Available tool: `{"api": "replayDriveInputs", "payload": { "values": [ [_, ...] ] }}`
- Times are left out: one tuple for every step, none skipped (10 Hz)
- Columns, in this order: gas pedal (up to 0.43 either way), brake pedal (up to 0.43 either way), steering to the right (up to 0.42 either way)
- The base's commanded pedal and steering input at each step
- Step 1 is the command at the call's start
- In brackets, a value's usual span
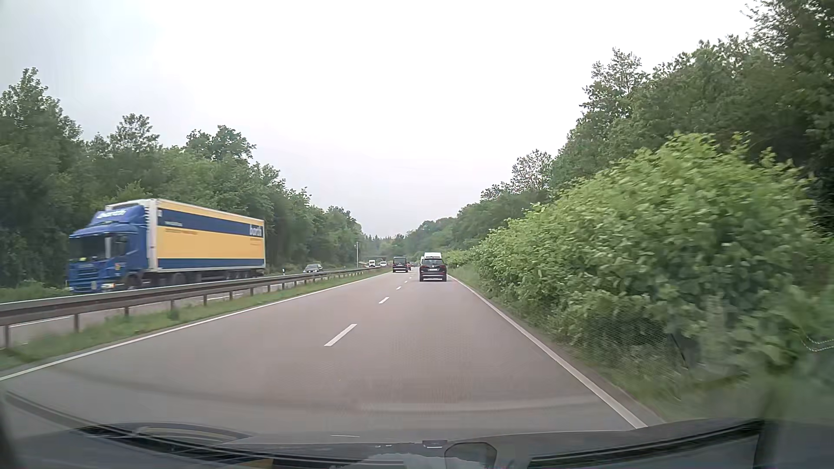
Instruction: Follow the waypoints while adhering to traffic rules and regulations
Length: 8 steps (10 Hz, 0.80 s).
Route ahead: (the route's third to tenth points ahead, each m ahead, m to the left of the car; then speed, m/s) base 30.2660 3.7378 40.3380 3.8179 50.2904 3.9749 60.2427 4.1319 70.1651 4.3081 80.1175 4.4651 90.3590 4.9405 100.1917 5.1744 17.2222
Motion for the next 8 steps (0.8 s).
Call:
{"api": "replayDriveInputs", "payload": {
  "values": [
    [0.169, 0.0, 0.0],
    [0.169, 0.0, -0.001],
    [0.169, 0.0, -0.001],
    [0.169, 0.0, -0.001],
    [0.169, 0.0, -0.001],
    [0.169, 0.0, -0.001],
    [0.169, 0.0, -0.001],
    [0.169, 0.0, -0.001]
  ]
}}
